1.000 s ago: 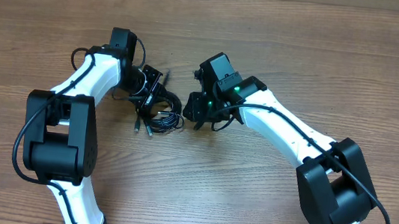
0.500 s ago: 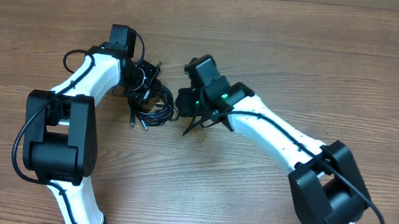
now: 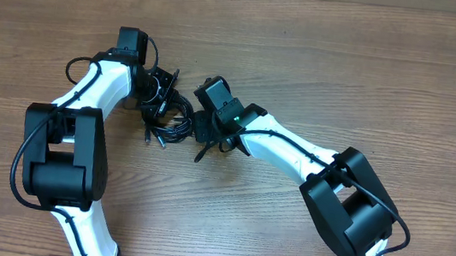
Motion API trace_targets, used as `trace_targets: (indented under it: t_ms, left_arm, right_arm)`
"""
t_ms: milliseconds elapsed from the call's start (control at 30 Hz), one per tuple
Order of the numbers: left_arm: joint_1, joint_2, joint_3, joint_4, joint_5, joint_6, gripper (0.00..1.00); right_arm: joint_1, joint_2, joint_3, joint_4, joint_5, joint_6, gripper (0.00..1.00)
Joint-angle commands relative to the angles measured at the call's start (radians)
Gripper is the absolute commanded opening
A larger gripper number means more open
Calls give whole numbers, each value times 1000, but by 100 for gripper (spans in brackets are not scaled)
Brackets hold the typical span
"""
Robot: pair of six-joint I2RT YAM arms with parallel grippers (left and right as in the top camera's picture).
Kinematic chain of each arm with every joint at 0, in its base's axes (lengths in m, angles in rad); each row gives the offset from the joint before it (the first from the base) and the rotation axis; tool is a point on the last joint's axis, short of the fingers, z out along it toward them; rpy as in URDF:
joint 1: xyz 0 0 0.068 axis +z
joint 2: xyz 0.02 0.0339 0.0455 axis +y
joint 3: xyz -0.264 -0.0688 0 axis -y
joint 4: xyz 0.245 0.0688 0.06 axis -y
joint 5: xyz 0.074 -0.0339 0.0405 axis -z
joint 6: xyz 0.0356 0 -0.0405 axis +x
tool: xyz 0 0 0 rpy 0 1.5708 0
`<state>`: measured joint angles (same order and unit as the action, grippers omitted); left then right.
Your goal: Untangle cables
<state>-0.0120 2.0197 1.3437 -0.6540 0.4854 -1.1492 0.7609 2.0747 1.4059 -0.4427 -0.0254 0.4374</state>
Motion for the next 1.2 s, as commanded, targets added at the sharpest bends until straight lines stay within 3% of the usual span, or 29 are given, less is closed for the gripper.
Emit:
trace_targets:
  t_ms: [0,500,900,933,1000,1067,1133,1167]
  left_arm:
    - [8,-30,15,0,12,20,4]
    - [8,-30,15,-1,81,20,4]
    - [5,-30,15,-30,85,64,4]
    - [5,-30,15,-30,89,75,4]
    - [5,-30,15,-30,95,104,4]
    - [5,-30,15,-30,113,130,4]
    - [5,-30,15,-30,136,155,4]
    - [5,-30,15,-30,146,172,4]
  right_arm:
    - [0,17,0,16,17,0,31]
    - [5,84,0,53,-2,-6,26]
    - [8,209,0,203,148,-231,24]
    - [6,209,0,201,149,-234,23]
    - [2,203,1,206,149,-234,9]
    - [-2,203,2,227,148,-234,4]
    - [-6,203,2,245,148,-234,6]
    - [-8,203,2,250,148,-234,12]
